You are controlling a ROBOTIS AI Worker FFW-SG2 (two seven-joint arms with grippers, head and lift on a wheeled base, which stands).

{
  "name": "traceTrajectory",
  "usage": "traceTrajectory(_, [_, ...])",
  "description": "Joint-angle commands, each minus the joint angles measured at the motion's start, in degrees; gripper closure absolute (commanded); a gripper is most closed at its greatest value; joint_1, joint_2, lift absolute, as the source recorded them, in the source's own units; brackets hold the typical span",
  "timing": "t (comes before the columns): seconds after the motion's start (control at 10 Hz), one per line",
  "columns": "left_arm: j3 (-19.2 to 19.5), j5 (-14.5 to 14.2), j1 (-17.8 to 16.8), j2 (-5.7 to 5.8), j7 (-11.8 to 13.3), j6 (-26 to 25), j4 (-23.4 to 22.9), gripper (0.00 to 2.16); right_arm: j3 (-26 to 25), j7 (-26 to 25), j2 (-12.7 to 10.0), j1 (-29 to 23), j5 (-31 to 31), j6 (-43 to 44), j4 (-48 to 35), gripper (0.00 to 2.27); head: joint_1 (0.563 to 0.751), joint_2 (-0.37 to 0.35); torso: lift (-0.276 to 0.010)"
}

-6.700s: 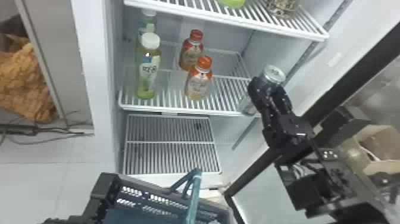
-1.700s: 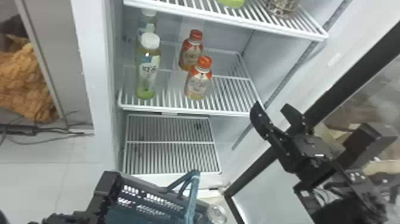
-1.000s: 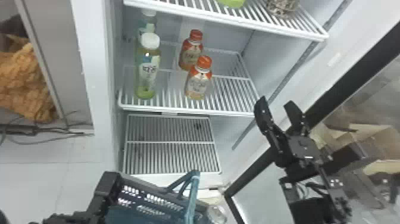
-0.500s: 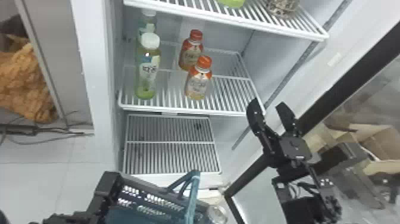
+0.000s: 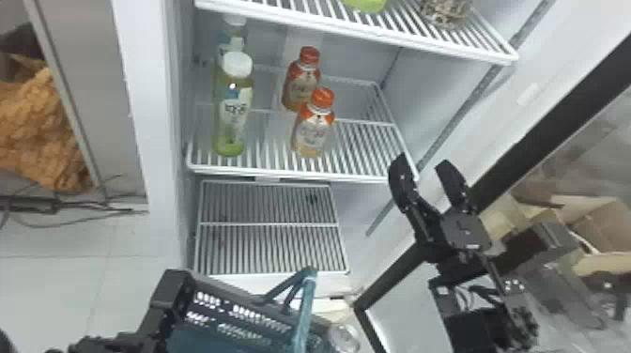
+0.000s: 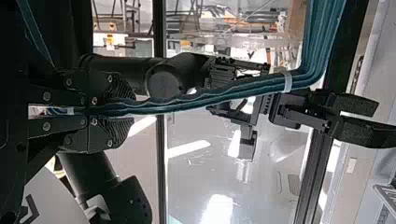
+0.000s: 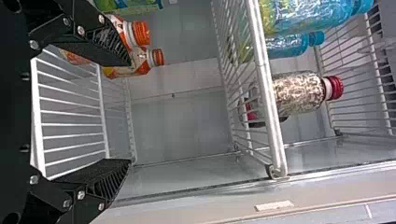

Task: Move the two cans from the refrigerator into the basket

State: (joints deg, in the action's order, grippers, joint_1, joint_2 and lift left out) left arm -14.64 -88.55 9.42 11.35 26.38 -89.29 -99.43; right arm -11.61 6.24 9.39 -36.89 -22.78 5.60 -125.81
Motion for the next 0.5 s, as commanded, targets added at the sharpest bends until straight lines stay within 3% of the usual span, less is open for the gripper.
traceTrajectory(0.0, [-0.10,0.00,0.00,0.08,-0.01,-0.74,-0.06,1.21,-0.04,0.00,0.01,0.05,0.16,0.17,-0.12,0.29,0.695,-0.350,-0.266])
traceTrajectory(0.4, [-0.10,-0.11,0.00,0.08,0.08,-0.74,0.08,1.21,0.07,0.09,0.10,0.05,0.27,0.17,-0.12,0.27,0.695,-0.350,-0.266])
